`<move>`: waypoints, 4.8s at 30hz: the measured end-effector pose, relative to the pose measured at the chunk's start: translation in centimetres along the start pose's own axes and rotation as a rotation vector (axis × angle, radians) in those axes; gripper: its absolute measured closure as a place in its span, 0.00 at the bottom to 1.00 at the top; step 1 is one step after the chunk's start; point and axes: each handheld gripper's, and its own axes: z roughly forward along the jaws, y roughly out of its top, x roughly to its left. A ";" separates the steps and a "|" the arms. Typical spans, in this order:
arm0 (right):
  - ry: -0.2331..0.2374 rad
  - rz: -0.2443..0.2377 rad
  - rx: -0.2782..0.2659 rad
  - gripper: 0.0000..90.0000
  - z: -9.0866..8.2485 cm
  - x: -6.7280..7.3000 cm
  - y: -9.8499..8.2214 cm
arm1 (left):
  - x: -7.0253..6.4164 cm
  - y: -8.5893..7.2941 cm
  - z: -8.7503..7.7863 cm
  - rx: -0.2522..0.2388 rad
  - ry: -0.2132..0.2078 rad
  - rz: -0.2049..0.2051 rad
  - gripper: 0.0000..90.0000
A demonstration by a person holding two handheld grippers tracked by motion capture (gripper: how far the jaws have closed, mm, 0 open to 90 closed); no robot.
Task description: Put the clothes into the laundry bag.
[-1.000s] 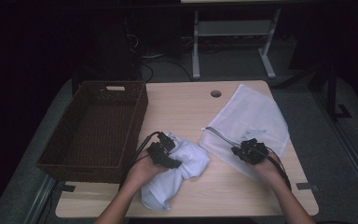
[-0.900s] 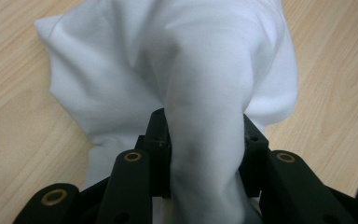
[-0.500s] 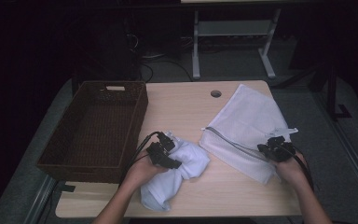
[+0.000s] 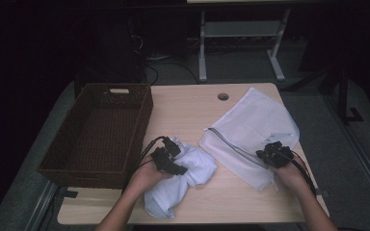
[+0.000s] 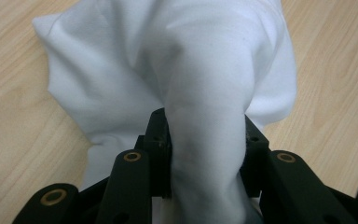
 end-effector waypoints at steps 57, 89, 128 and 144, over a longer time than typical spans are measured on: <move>0.112 0.035 -0.103 0.97 3.1 4.6 5.7 | 0.2 -0.2 0.1 0.000 -0.025 0.011 0.71; 0.119 0.022 -0.134 0.97 3.5 4.3 4.8 | 0.2 -0.3 0.2 -0.002 -0.025 0.006 0.71; 0.130 0.038 -0.393 0.97 -4.9 2.9 8.2 | 0.2 -0.3 0.3 -0.001 -0.027 0.002 0.72; 0.154 0.059 -0.448 0.98 -6.3 1.9 8.9 | -0.2 -0.3 -0.2 -0.020 -0.003 0.033 0.74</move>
